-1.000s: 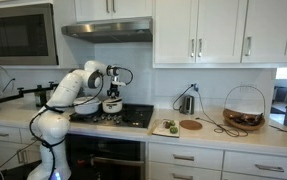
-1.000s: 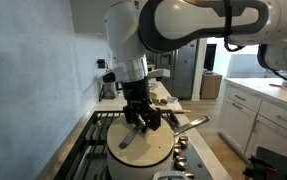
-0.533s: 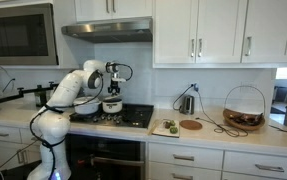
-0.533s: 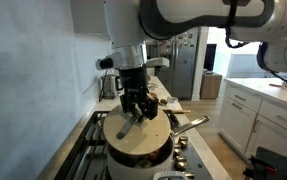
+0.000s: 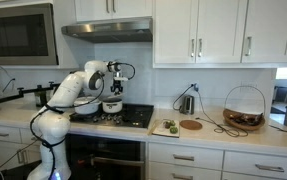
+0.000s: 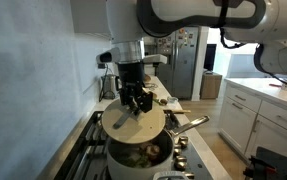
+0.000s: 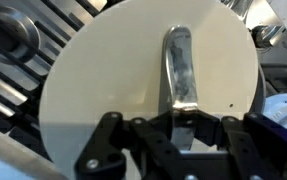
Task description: Remove the lid from the white pot on the right side of the stove
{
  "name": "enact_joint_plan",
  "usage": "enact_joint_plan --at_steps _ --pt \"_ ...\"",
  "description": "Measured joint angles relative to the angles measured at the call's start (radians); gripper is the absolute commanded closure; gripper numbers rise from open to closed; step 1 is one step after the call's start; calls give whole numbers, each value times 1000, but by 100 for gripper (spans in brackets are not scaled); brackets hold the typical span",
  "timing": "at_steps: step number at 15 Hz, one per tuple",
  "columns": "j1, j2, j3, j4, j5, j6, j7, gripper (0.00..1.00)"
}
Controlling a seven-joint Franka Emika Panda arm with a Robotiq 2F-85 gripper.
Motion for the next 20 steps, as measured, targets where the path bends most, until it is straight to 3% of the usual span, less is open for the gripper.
enact_joint_plan --at_steps 11,20 --pt "-75 0 -41 46 10 -1 112 100" --pt "-137 0 -43 45 26 15 301 100"
